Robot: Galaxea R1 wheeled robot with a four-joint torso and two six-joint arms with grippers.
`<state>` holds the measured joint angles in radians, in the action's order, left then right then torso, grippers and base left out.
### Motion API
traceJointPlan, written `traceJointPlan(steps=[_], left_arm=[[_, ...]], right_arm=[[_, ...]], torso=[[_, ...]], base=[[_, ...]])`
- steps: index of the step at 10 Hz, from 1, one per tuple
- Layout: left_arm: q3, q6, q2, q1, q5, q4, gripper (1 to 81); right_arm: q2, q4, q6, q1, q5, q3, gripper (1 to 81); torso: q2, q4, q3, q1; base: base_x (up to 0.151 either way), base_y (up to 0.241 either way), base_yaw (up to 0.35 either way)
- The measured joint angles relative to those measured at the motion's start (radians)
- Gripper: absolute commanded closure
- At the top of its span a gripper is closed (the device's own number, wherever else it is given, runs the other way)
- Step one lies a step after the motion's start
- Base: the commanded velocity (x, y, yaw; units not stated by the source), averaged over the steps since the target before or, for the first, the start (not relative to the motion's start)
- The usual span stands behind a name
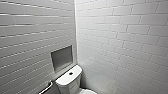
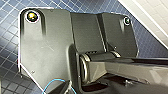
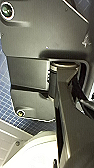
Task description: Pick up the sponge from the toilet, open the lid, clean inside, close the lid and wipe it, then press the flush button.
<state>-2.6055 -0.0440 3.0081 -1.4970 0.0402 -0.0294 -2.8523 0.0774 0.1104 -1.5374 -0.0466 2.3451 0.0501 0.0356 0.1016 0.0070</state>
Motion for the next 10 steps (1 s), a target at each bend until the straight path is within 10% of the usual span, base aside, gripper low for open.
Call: traceJointPlan(steps=[5,10], left_arm=[[0.096,0.000,-0.139,-0.034,0.004,0.034,1.0],[0.102,0.000,-0.119,-0.025,0.007,0.036,1.0]], right_arm=[[0.366,0.008,-0.033,0.005,-0.087,-0.411,1.0],[0.549,0.027,-0.177,0.051,-0.261,-0.565,1.0]], torso=[[0.013,0.000,0.012,0.007],[0.179,0.000,0.164,0.113]], base=[[0.000,0.000,0.000],[0.000,0.000,0.000]])
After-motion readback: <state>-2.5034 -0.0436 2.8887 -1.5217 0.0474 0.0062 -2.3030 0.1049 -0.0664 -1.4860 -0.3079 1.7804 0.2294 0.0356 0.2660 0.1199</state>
